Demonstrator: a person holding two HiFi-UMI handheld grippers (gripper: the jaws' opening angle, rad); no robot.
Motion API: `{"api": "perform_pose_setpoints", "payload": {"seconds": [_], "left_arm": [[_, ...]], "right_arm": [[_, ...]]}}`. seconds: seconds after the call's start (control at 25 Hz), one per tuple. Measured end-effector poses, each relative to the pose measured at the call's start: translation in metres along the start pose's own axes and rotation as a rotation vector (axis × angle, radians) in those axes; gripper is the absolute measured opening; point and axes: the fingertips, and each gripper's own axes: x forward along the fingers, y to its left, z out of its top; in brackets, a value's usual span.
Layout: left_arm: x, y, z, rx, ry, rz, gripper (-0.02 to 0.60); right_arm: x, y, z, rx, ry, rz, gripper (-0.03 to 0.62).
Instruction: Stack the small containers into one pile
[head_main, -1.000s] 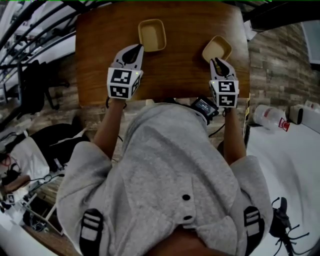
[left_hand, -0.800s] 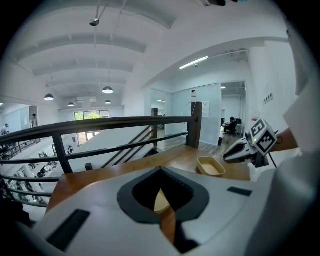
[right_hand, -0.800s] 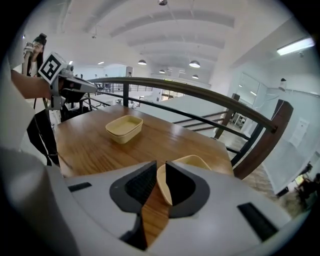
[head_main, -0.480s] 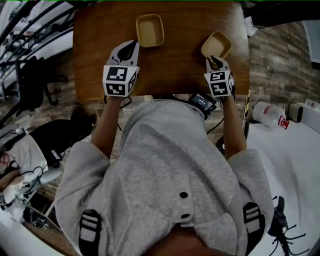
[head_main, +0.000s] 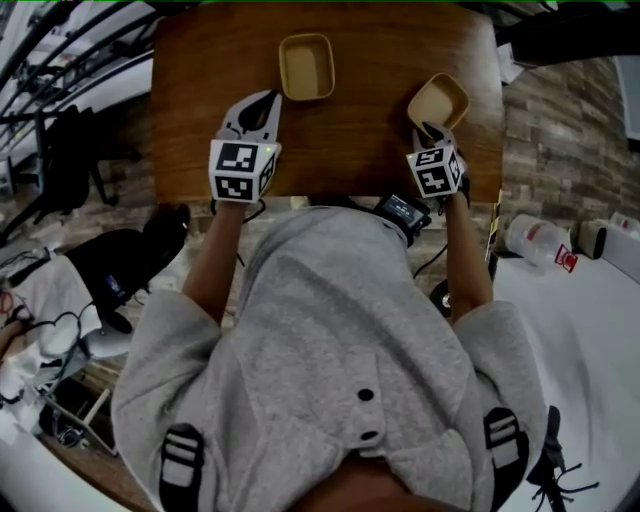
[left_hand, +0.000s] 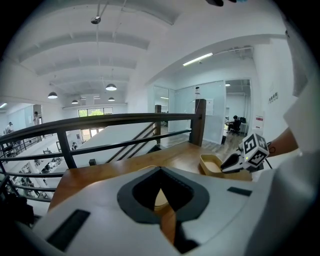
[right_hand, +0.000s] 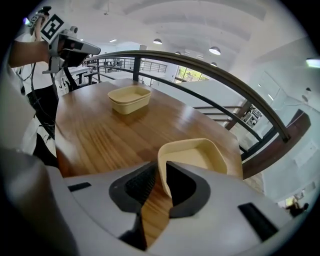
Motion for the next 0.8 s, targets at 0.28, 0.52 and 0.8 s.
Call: {"api": "perform_pose_setpoints", "payload": {"seconds": [0.28, 0.52, 0.8], "left_arm": [[-0.002, 0.002, -0.005, -0.002, 0.011, 0.011, 0.014], [-0.003, 0.011, -0.002, -0.010, 0.017, 0.011, 0.014], [-0.003, 0.015, -0.001, -0.011, 0.014, 0.007, 0.014]], "right_arm": [[0.011, 0.000, -0.010, -0.040, 0.047, 0.002, 0.075], [0.016, 0.000, -0.011, -0.068, 0.107, -0.002, 0.075], [0.021, 0.002, -0.018, -0.090, 0.155, 0.000, 0.048]]}}
